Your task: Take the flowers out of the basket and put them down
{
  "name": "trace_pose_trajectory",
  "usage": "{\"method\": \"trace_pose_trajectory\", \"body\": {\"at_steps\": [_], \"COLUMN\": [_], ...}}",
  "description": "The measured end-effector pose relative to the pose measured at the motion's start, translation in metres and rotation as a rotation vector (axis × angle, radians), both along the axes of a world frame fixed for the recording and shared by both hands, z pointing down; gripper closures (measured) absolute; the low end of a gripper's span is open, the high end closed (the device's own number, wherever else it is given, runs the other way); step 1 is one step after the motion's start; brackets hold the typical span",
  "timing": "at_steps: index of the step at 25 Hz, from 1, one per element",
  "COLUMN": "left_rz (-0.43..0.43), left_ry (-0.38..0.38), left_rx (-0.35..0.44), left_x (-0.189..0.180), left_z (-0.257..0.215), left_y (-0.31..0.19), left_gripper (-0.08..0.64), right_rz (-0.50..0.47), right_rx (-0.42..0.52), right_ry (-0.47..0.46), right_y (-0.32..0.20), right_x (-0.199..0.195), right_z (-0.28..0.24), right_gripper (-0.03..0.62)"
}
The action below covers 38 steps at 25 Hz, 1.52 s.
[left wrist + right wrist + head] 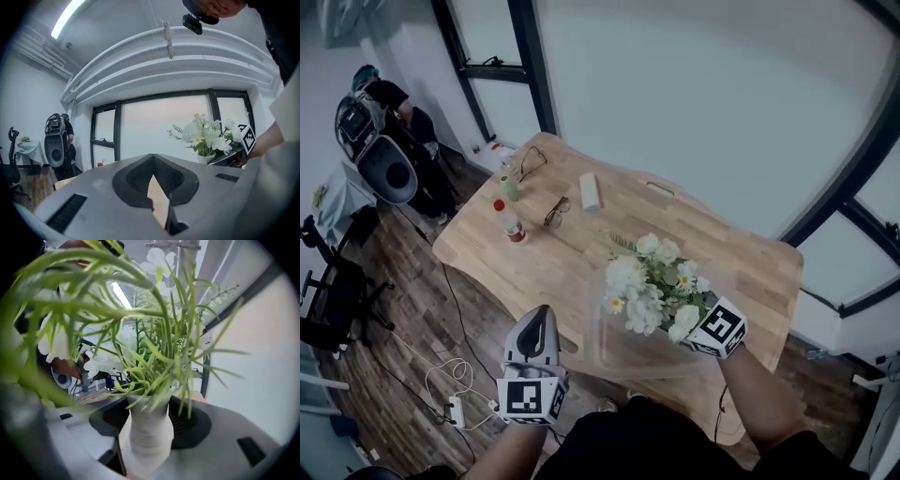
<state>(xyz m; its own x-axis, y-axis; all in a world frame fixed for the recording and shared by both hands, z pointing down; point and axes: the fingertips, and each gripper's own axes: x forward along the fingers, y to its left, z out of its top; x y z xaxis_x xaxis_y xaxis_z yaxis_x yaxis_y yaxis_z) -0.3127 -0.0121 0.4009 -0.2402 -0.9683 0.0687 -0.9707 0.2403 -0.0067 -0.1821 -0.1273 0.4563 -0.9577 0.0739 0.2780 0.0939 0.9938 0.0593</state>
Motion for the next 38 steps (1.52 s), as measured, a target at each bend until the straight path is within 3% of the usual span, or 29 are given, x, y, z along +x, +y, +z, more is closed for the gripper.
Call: {"method": "trace_pose_trajectory", "body": {"at_steps": [22,38], "left_rz": [0.217,0.393], "left_ry": [-0.022,-0.031], "left_rx": [0.086,0.091], "left_x": [0.067,0.125], "left_z": [-0.034,-0.040], "left_y": [-0.069,-0.114], "left_gripper": [0.555,0.555], "right_rz": [0.284,0.463], "right_rx": [0.083,0.095], "right_ry": [-0.092,-0.163], "right_y": [-0.052,-0.070], "right_x": [0.098,0.176], "right_z": [-0.076,-0.104], "right_gripper": [0.313,0.313]}}
